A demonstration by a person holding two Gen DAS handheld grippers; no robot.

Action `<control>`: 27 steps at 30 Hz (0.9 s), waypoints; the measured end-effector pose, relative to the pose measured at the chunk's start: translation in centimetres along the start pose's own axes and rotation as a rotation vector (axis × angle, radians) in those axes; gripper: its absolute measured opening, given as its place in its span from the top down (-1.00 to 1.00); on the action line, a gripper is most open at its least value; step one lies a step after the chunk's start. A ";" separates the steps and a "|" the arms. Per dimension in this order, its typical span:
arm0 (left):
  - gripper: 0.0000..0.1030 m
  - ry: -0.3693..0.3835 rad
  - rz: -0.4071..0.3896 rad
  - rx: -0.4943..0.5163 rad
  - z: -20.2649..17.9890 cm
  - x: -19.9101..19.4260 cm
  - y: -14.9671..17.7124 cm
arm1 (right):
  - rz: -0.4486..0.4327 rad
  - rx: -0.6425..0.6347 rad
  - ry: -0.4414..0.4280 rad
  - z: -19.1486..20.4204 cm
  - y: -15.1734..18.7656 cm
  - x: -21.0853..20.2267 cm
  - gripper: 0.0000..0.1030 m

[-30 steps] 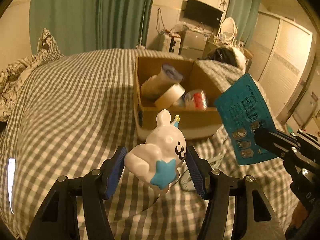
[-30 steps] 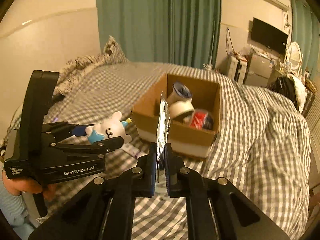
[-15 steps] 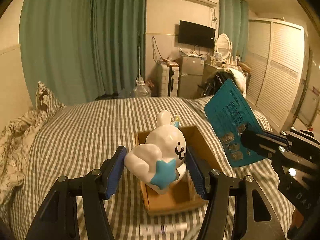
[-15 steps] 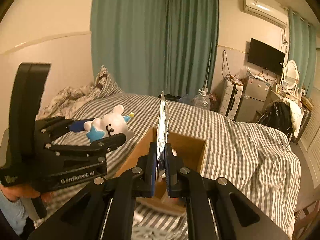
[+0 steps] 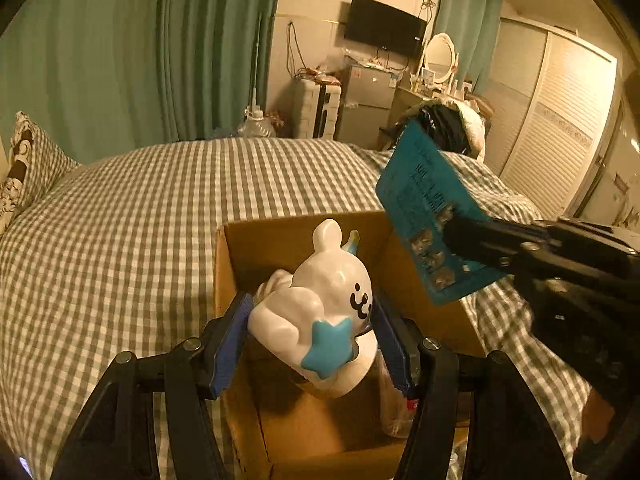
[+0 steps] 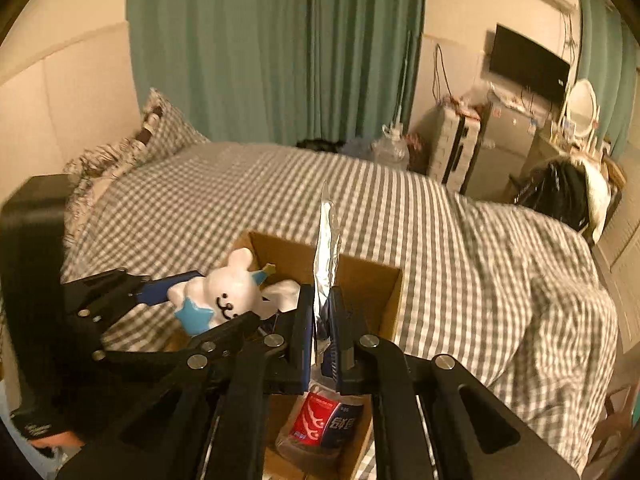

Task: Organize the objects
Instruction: 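Lower both tools into the box and release the figurine and blister pack, then grasp the grey plastic hanger with the right tool while the left tool grasps the white cream tube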

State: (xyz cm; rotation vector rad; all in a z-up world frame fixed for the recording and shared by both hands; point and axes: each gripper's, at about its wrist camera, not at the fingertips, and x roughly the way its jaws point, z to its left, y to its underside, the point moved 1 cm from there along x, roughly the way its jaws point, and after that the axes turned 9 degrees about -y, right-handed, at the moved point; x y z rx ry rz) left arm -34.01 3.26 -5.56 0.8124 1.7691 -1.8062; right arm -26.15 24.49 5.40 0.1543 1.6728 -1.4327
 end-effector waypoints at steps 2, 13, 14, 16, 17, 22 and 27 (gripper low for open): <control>-0.20 -0.010 0.018 0.005 -0.1 0.8 0.3 | 0.016 0.022 -0.001 -0.5 0.6 1.3 0.87; -0.82 -0.022 0.015 -0.011 -0.3 0.3 0.7 | -0.022 0.102 0.014 -1.9 1.4 0.0 -0.01; -0.85 -0.024 0.001 -0.022 -0.1 -0.4 0.4 | -0.041 0.107 0.017 -1.9 1.3 -0.9 -0.18; -0.85 -0.027 -0.007 -0.033 0.1 -1.5 -0.5 | -0.066 0.112 0.026 -1.9 1.0 -2.6 -0.23; -0.86 -0.032 -0.013 -0.038 0.3 -2.2 -0.8 | -0.070 0.108 0.033 -1.8 0.8 -3.7 -0.27; -1.00 -0.049 -0.082 -0.045 1.2 -6.9 -1.7 | -0.111 0.043 0.091 -0.1 0.6 -8.4 -0.54; -1.00 -0.037 -0.142 -0.030 2.0 -11.8 -0.7 | -0.178 -0.006 0.108 2.0 1.8 -13.5 -0.73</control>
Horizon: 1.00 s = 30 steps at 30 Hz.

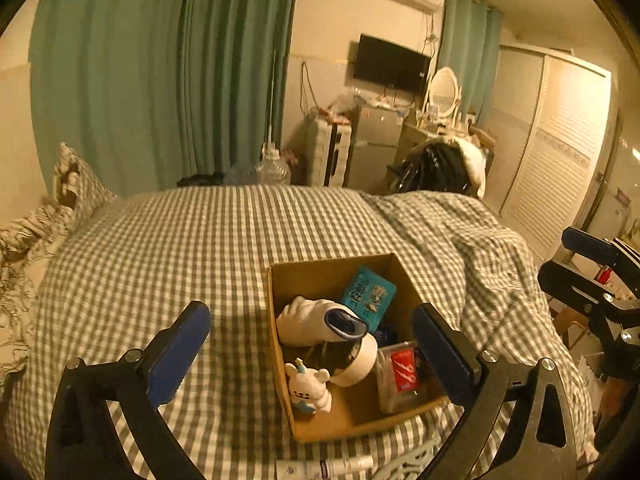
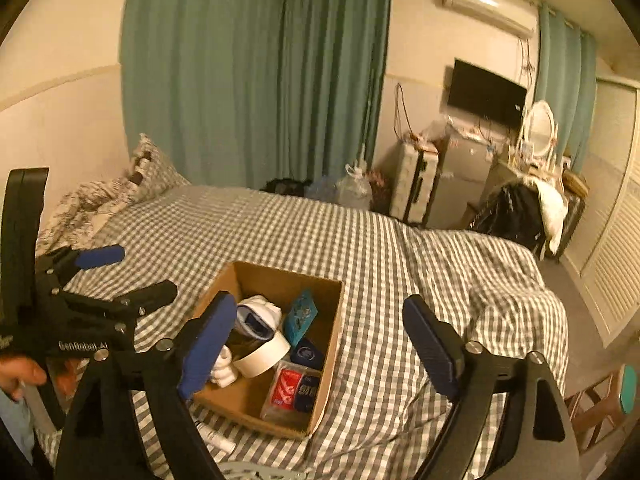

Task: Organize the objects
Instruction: 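Grasp the grey plastic hanger with the right tool while the left tool grasps the white cream tube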

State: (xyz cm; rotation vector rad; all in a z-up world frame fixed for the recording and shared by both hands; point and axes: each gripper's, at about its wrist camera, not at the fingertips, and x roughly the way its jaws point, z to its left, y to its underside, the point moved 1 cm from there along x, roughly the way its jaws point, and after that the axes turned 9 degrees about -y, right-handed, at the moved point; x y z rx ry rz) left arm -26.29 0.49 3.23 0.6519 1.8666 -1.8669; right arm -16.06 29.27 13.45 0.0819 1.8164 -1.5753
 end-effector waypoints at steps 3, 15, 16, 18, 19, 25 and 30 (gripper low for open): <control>-1.00 0.009 -0.017 0.003 0.3 -2.5 0.9 | -0.055 -0.023 -0.014 1.2 0.7 -2.7 -0.78; -1.00 -0.137 -0.020 -0.012 0.8 -4.1 9.7 | -0.022 0.011 0.003 3.4 9.8 -3.3 -0.99; -1.00 -0.146 -0.004 -0.015 0.7 -3.3 10.9 | 0.006 0.021 0.006 3.4 11.2 -2.4 -0.99; -1.00 -0.160 0.037 -0.013 0.4 -1.8 13.0 | 0.062 0.038 0.012 3.6 13.9 -0.5 -0.99; -1.00 -0.157 0.069 -0.017 0.3 -0.9 14.1 | 0.085 0.042 0.011 3.4 15.0 0.1 -0.99; -1.00 -0.195 0.191 0.010 0.1 1.8 18.6 | 0.242 0.032 -0.031 5.0 20.5 4.5 -0.98; -1.00 -0.211 0.228 -0.020 1.1 2.2 19.8 | 0.322 -0.025 -0.055 6.9 22.5 6.9 -0.98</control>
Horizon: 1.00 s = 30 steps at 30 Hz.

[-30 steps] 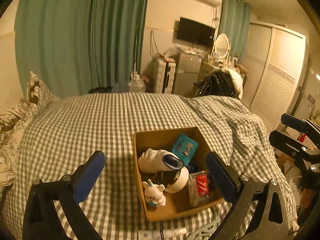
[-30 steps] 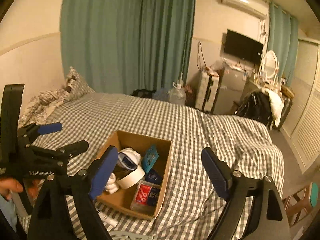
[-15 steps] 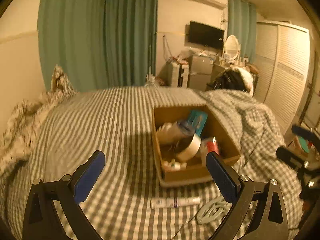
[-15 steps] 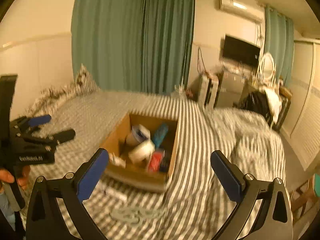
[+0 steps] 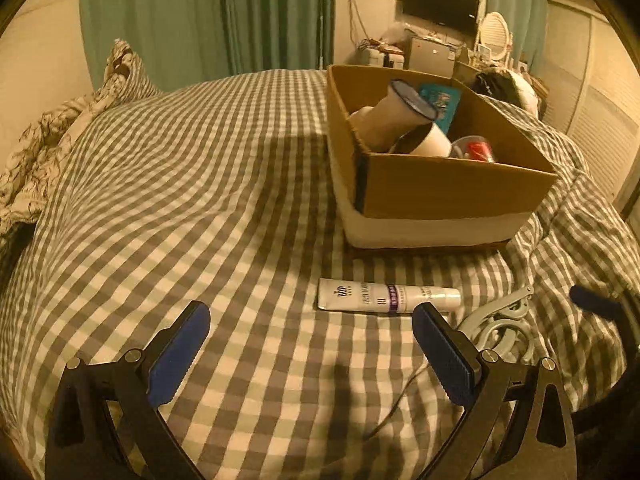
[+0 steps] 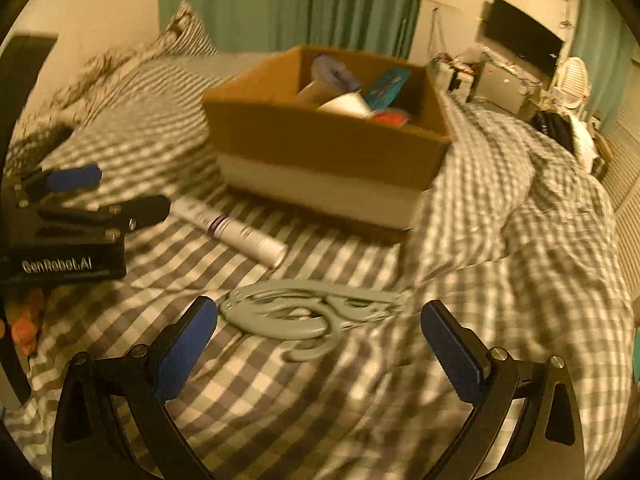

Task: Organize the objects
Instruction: 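Grasp the grey plastic hanger with the right tool while the left tool grasps the white cream tube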

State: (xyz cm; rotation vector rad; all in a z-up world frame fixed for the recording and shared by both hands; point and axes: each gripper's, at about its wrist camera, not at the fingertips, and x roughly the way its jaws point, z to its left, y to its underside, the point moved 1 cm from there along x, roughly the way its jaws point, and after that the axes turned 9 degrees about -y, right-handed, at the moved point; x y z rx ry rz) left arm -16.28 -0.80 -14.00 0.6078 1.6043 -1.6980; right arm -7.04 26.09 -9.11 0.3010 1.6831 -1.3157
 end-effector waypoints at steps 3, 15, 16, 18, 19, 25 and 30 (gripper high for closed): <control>-1.00 -0.009 0.019 -0.004 0.1 0.3 0.3 | 0.065 0.002 -0.016 0.4 0.5 2.4 -0.98; -1.00 0.001 0.042 -0.008 0.0 1.2 0.5 | 0.132 0.069 -0.090 -0.2 0.8 5.2 -0.56; -1.00 0.001 0.044 -0.007 0.0 1.2 0.5 | 0.126 0.056 -0.086 0.0 0.9 4.8 -0.56; -1.00 0.003 0.044 -0.006 0.0 1.3 0.5 | 0.118 0.042 -0.066 0.3 1.3 4.4 -0.56; -1.00 0.003 0.044 -0.005 0.0 1.3 0.5 | 0.116 0.044 -0.066 0.2 1.4 4.2 -0.56; -1.00 0.001 0.049 0.010 -0.2 1.4 0.5 | 0.061 0.059 -0.068 -0.4 1.2 1.4 0.07; -1.00 0.003 0.055 0.054 -1.2 1.5 0.5 | 0.041 0.007 -0.063 0.1 0.4 -0.4 0.55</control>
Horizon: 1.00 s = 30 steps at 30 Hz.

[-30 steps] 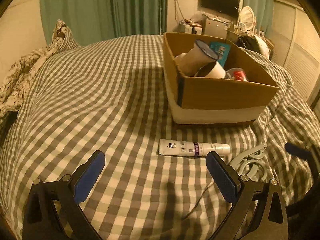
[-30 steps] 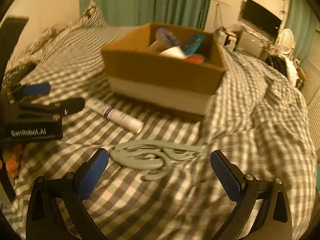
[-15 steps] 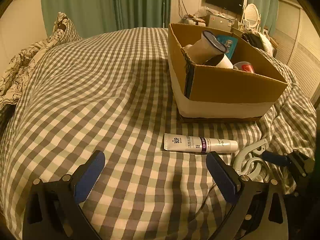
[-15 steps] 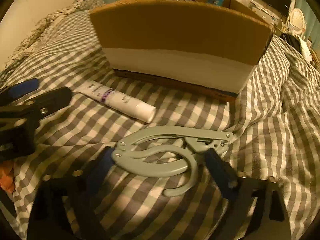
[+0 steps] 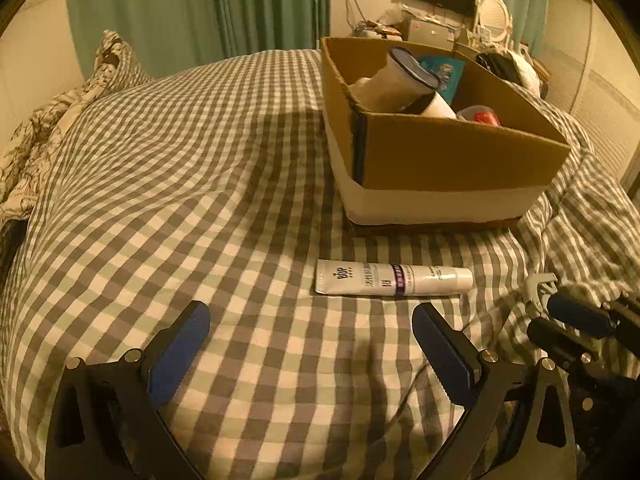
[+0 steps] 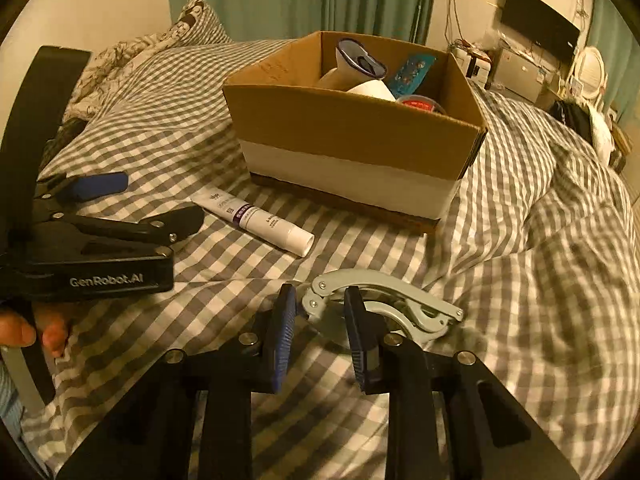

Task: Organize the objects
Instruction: 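Grasp the grey plastic hanger with the right tool while the left tool grasps the white cream tube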

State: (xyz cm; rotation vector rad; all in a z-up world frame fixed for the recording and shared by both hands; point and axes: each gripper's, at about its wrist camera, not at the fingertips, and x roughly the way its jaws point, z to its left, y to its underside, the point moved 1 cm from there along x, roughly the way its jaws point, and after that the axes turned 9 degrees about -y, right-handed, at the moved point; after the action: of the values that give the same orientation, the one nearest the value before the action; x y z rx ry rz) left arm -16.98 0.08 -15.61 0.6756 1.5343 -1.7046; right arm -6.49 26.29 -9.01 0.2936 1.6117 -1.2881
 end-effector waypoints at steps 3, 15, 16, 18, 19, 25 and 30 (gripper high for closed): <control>-1.00 0.023 0.010 0.023 -0.4 0.1 -0.1 | 0.011 -0.007 -0.014 0.0 0.0 0.0 0.60; -1.00 0.019 0.018 0.269 -5.7 3.3 -2.3 | -0.091 -0.044 0.146 -3.9 -4.5 -2.2 0.71; -0.99 0.020 0.019 0.292 -6.2 3.8 -2.3 | -0.081 -0.038 0.161 -4.5 -4.7 -1.7 0.71; -0.92 0.015 0.026 0.329 -7.1 4.7 -2.3 | -0.057 -0.013 0.165 -5.8 -4.8 -0.4 0.71; -0.88 0.011 0.033 0.341 -7.3 5.1 -2.3 | -0.048 0.007 0.145 -6.4 -4.8 0.0 0.71; -0.15 0.121 0.065 0.314 -7.2 6.1 -2.9 | -0.041 0.089 0.079 -8.2 -4.6 1.9 0.71; 0.40 0.146 0.044 0.328 -7.1 5.3 -2.6 | -0.058 0.086 0.074 -7.9 -4.4 1.5 0.74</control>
State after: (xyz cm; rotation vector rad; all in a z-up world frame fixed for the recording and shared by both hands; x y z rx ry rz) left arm -22.82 6.19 -19.25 1.0129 1.3348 -1.9290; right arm -14.58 30.55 -8.29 0.3532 1.6405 -1.4079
